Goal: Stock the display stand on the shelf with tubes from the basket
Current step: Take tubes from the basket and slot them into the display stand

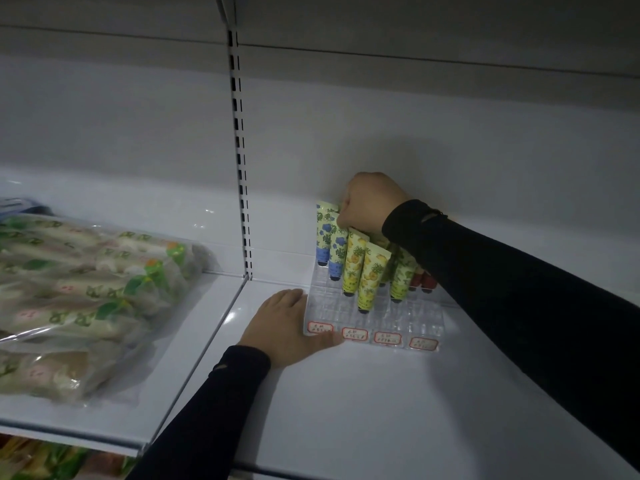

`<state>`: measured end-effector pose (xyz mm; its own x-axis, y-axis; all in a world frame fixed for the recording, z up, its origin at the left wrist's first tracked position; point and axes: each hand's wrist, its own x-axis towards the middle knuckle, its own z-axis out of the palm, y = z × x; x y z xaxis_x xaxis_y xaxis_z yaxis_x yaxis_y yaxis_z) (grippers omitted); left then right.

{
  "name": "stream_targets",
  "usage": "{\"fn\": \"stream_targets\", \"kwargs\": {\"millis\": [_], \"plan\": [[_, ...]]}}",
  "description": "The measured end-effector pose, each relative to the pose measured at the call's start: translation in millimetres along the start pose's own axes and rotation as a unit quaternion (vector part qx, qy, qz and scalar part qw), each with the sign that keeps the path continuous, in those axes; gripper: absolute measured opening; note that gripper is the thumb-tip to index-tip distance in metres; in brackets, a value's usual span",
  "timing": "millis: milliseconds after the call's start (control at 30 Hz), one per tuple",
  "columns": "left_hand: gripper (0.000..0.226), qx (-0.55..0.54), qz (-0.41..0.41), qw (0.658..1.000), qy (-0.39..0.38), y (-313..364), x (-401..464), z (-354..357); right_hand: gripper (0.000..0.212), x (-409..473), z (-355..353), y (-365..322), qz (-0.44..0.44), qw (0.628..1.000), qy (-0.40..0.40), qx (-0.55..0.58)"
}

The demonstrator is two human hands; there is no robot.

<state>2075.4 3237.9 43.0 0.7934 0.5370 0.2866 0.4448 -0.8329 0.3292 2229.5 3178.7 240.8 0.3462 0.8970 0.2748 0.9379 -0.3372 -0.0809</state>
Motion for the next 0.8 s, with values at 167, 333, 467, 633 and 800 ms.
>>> {"fn": "stream_targets", "kwargs": {"millis": [167,333,467,633,800], "plan": [[0.088,0.002,-0.004,1.000,-0.001,0,1,1,0.022,2,3,2,-0.009,0.999,0.021,0.022],[0.086,-0.001,-0.004,1.000,-0.003,1,0,0,0.028,4,8,4,0.002,0.999,0.025,0.036],[0.087,-0.002,-0.010,1.000,-0.006,1,1,0,0.031,4,8,2,0.001,0.999,0.022,0.040],[0.089,-0.001,-0.009,1.000,-0.011,-1,1,1,0.036,-1,3,3,0.002,0.999,0.012,0.038],[0.084,-0.007,-0.028,0.999,-0.021,4,-1,-5,0.040,-13,-19,6,-0.028,0.996,0.072,0.041]]}}
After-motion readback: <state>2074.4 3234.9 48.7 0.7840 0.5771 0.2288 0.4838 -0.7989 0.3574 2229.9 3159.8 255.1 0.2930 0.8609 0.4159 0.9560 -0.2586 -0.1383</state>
